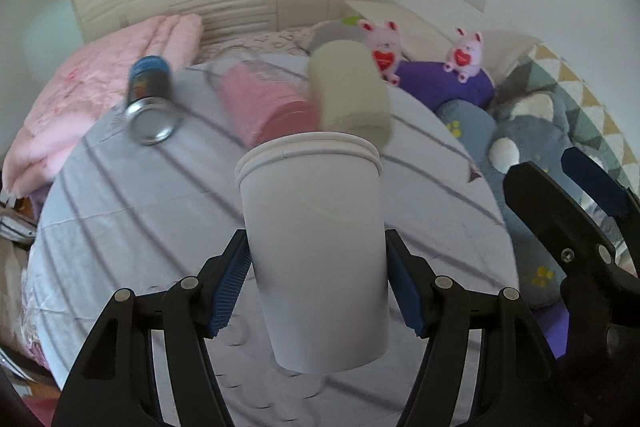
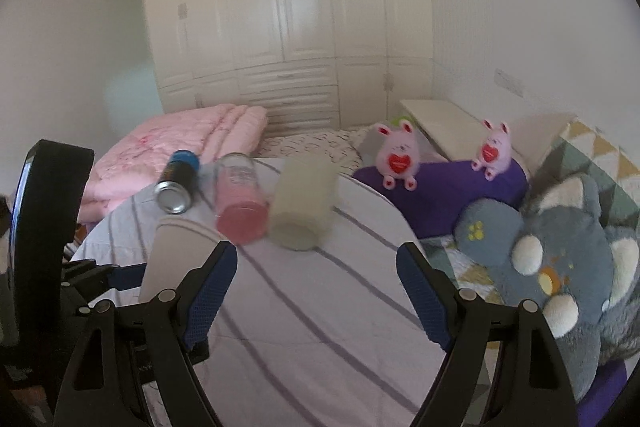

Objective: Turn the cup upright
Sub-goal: 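Carry the held cup with the left gripper toward the right gripper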

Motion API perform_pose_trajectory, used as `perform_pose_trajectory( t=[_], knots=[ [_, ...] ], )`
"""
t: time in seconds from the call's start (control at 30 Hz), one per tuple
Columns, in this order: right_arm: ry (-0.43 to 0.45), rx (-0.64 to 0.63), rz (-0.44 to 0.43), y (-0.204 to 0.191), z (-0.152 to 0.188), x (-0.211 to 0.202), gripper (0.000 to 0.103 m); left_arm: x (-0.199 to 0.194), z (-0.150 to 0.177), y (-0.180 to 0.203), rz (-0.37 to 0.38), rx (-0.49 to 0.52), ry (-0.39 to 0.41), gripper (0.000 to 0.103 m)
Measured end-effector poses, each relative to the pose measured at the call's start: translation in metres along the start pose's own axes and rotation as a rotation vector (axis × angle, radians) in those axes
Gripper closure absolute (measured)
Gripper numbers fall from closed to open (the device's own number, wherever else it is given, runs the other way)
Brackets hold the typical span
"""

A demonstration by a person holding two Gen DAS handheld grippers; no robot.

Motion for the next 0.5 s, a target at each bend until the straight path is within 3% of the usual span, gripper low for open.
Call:
perform_pose_trajectory(
  t=[0.23,0.5],
  knots=[
    [-0.011,0.009,0.007,0.029,0.003,0.006,0.020,0.014,-0.003,0.029,-0.007,0.014,0.018,0.036],
    [-0.057,-0.008,-0.003,0.042,0.012,0.018,0.019,0.035,0.007,0.042,0.004,0.008,-0.031,0.035]
  ],
)
Point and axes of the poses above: each gripper's, at about its wrist camera, not at the fingertips, and x roughly the way its jaws point, y to its right, z to its underside, the point moved 8 cm from there along x, roughly the way its jaws point, and after that the axes turned 9 degrees about y, right-handed, at the moved point
